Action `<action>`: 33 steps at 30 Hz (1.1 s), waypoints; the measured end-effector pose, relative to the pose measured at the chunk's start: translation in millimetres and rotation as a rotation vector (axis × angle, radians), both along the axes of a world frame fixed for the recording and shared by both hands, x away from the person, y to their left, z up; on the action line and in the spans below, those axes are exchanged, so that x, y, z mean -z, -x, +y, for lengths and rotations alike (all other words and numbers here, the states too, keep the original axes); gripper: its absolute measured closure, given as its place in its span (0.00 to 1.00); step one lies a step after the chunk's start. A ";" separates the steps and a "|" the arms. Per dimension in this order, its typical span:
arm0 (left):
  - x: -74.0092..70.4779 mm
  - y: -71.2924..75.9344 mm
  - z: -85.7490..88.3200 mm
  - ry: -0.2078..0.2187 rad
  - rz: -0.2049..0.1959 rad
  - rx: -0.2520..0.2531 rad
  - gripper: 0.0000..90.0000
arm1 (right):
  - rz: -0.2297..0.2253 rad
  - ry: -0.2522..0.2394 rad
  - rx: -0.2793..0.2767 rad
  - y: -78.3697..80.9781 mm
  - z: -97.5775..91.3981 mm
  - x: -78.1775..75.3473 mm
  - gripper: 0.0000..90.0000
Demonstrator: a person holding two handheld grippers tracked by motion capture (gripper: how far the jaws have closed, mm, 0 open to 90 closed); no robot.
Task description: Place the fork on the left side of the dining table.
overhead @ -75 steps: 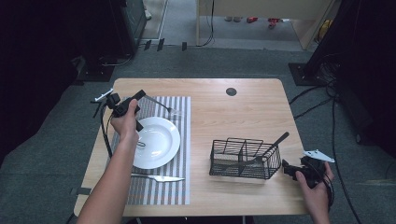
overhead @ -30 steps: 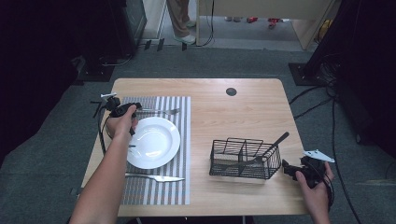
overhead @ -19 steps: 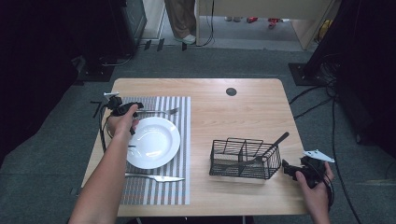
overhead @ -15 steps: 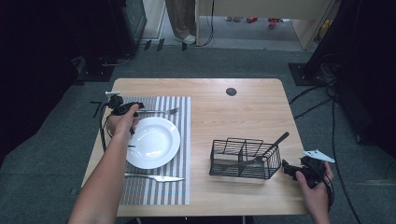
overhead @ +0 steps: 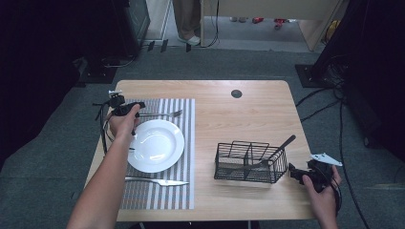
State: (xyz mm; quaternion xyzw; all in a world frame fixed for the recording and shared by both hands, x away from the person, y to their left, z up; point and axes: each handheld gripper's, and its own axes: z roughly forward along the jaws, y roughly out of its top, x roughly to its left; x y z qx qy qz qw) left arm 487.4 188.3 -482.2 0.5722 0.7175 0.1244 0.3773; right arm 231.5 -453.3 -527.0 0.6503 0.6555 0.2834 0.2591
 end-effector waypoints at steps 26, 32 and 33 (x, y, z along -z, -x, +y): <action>-50.8 49.8 -4.3 -0.160 -0.179 0.100 0.23 | 0.000 0.001 0.000 0.0 0.0 0.0 0.00; -60.8 69.5 -4.2 -0.204 -0.226 0.119 0.22 | 0.000 0.001 0.000 0.0 0.0 0.0 0.00; -60.8 69.5 -4.2 -0.204 -0.226 0.119 0.22 | 0.000 0.001 0.000 0.0 0.0 0.0 0.00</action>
